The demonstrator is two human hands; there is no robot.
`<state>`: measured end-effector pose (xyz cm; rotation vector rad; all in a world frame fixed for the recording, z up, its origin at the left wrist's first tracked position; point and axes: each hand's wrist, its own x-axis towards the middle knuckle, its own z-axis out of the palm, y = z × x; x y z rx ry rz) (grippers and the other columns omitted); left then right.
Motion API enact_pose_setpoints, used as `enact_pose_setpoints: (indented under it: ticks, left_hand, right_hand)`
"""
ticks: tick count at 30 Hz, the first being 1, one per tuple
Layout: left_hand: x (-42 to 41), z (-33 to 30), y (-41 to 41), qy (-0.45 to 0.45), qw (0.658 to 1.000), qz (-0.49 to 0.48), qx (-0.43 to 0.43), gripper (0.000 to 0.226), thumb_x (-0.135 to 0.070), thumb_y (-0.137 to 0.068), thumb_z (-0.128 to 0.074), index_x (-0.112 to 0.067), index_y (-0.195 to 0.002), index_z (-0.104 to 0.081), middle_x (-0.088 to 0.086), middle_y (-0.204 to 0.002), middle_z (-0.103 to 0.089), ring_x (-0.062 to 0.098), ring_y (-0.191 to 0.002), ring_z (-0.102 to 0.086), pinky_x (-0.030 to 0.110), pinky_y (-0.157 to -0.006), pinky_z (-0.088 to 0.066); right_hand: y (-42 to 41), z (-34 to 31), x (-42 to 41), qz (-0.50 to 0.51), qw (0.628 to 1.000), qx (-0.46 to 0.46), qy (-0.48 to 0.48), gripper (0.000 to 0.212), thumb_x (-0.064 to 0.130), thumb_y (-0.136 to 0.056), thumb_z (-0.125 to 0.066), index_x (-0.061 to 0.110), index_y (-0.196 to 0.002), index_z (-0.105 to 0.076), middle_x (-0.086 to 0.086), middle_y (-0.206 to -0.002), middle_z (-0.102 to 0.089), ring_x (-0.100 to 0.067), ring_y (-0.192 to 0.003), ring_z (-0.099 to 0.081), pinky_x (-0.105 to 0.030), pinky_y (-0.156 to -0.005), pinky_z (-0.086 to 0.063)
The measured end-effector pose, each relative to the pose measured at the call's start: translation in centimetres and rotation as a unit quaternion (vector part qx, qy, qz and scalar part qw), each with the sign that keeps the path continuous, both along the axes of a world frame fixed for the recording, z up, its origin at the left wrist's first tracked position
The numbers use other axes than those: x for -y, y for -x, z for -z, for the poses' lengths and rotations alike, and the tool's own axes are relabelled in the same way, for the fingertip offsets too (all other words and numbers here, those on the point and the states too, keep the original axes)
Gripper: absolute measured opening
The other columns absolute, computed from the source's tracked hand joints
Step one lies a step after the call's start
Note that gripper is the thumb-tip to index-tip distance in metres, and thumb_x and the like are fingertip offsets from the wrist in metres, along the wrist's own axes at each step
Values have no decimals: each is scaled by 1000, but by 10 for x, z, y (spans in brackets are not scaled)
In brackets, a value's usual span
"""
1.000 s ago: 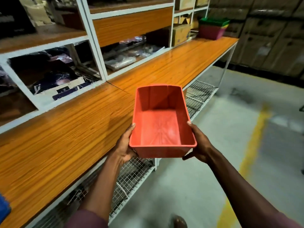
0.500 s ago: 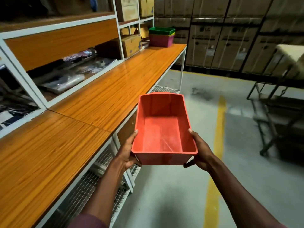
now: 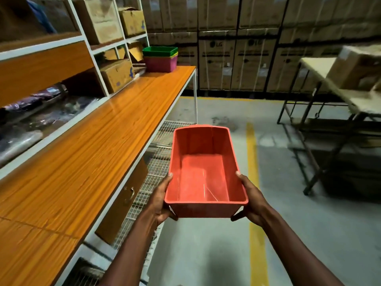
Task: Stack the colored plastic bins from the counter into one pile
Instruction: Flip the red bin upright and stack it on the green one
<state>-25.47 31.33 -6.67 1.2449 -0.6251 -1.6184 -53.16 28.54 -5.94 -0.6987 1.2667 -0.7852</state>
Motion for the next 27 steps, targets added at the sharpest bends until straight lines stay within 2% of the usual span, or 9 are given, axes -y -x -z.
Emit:
enact_pose_setpoints:
  ticks: [5, 9, 11, 14, 17, 19, 23, 25, 27]
  left_hand:
    - [85, 10, -4, -8, 999, 36, 32, 74, -69, -83, -57, -16, -135, -57, 20, -114, -72, 43, -101, -69, 68, -84, -53]
    - [171, 13, -14, -24, 997, 64, 40, 89, -79, -64, -69, -18, -129, -62, 23, -120, -71, 51, -111, -64, 84, -92, -36]
    - [219, 9, -17, -27, 996, 74, 41, 89, -78, -64, -71, -18, -129, -63, 23, -121, -70, 49, -109, -66, 80, -90, -42]
    - [279, 0, -17, -22, 994, 93, 54, 74, -72, -77, -60, -17, -127, -65, 23, -122, -70, 43, -101, -70, 66, -85, -53]
    - [339, 0, -15, -41, 990, 116, 69, 72, -77, -78, -56, -21, -121, -69, 20, -119, -72, 50, -109, -66, 79, -91, -41]
    - [381, 0, -11, -45, 989, 117, 77, 70, -78, -78, -55, -23, -119, -71, 19, -119, -73, 48, -105, -67, 73, -91, -42]
    - [468, 8, 3, -52, 989, 130, 57, 67, -69, -87, -52, -16, -125, -67, 24, -122, -70, 38, -91, -69, 48, -71, -55]
    - [516, 14, 13, -51, 989, 126, 50, 63, -64, -90, -52, -15, -127, -65, 25, -124, -68, 35, -89, -70, 44, -61, -58]
    - [560, 16, 23, -47, 990, 124, 47, 65, -64, -88, -55, -15, -128, -65, 25, -125, -68, 37, -91, -70, 46, -64, -58]
  right_hand:
    - [-3, 7, 75, 19, 1000, -2, -5, 47, 70, -92, -53, 34, -117, -69, -5, -112, -80, -43, -98, -71, -73, -84, -50]
    - [-12, 10, 149, 44, 999, -8, -3, 48, 71, -91, -55, 35, -119, -69, -5, -113, -79, -43, -100, -71, -76, -84, -50]
    - [-14, 9, 188, 59, 998, -9, 0, 49, 73, -88, -57, 36, -119, -70, -4, -114, -79, -42, -98, -71, -76, -83, -50]
    - [-15, 7, 241, 73, 997, -12, -5, 57, 74, -85, -59, 33, -122, -69, -6, -114, -79, -42, -94, -71, -72, -78, -53]
    - [-14, 6, 292, 85, 996, -9, -4, 58, 75, -84, -59, 33, -123, -70, -7, -116, -78, -43, -97, -71, -71, -74, -55]
    - [-10, 9, 331, 98, 995, -8, -5, 52, 73, -85, -60, 35, -120, -70, -6, -117, -78, -44, -98, -71, -70, -72, -55]
    - [2, 18, 415, 107, 994, -7, -6, 48, 72, -88, -58, 37, -118, -69, -5, -116, -78, -46, -103, -70, -73, -75, -53]
    - [11, 24, 463, 110, 994, -11, -8, 48, 72, -89, -56, 37, -120, -69, -4, -116, -78, -45, -104, -70, -77, -79, -52]
    - [20, 25, 508, 106, 994, -15, -8, 49, 72, -89, -56, 37, -120, -69, -4, -115, -79, -45, -106, -70, -79, -81, -49]
